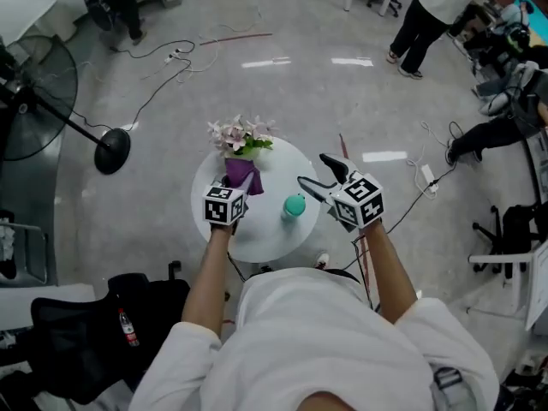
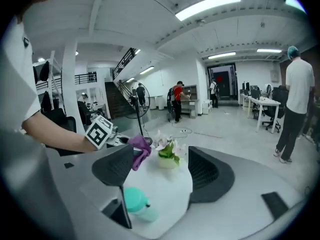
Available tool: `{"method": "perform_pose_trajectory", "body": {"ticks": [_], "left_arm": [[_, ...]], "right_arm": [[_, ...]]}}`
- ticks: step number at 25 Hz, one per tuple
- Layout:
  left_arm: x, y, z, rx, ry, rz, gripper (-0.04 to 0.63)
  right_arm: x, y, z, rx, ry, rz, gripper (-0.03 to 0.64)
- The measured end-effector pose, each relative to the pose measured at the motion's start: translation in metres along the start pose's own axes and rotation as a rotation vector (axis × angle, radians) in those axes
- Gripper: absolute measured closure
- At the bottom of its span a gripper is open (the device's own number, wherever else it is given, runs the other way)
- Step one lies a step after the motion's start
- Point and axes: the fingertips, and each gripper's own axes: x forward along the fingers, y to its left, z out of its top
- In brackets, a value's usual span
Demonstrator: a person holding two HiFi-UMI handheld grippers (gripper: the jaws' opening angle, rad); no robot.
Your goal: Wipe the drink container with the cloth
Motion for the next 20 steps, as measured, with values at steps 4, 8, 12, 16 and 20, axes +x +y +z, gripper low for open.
{"method": "perform_pose_trajectory", "body": {"ticks": [4, 8, 12, 16, 20], "left_arm": [[-0.035, -0.006, 0.069, 0.108, -0.118, 0.071, 0.469], [-0.076, -0.019, 0.139, 0.242, -0.237, 0.159, 0.469], [-0.120, -0.028, 0.194, 0.289, -0.349, 0.216, 0.469], [-0.153, -0.039, 0.230, 0.372, -0.398, 0.253, 0.469], [-0.173, -0.052, 0.252, 0.458, -0.410, 0.303, 0.469]], "right_arm": [[-0.018, -0.033, 0.050, -0.117, -0.103, -0.078, 0.353], [-0.040, -0.060, 0.095, -0.142, -0.219, -0.165, 0.536], [-0.052, -0.068, 0.139, -0.162, -0.275, -0.195, 0.601], [-0.061, -0.059, 0.173, -0.242, -0.285, -0.193, 0.603], [-0.077, -0.039, 0.198, -0.329, -0.311, -0.188, 0.603]]}}
